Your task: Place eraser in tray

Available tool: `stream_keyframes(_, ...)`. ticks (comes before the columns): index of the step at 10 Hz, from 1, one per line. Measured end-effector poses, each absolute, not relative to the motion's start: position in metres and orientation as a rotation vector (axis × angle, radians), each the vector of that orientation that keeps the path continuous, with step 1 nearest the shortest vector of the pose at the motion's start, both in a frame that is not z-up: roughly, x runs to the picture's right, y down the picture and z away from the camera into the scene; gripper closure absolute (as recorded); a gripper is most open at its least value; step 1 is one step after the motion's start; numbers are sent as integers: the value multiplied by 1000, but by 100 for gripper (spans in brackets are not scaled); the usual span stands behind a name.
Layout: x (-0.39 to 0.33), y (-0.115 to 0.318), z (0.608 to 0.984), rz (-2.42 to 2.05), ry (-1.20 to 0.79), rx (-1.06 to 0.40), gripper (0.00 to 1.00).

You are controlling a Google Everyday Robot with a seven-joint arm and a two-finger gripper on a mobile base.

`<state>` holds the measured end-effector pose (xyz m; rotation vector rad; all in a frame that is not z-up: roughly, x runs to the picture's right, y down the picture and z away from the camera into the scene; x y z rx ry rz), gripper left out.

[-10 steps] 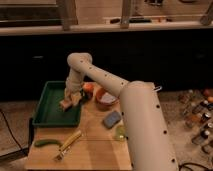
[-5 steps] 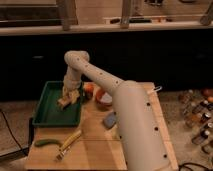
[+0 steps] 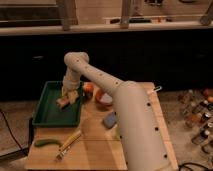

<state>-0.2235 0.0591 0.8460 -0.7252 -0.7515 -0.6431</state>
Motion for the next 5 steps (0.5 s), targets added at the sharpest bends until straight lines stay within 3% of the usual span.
stream_keyframes(2,-226,60,846,-642,-757,-717,99)
stream_keyframes(3,-229,61,845,-641,-763,-714,93)
stream_keyframes(5,-233,62,845,-641,-768,-712,72)
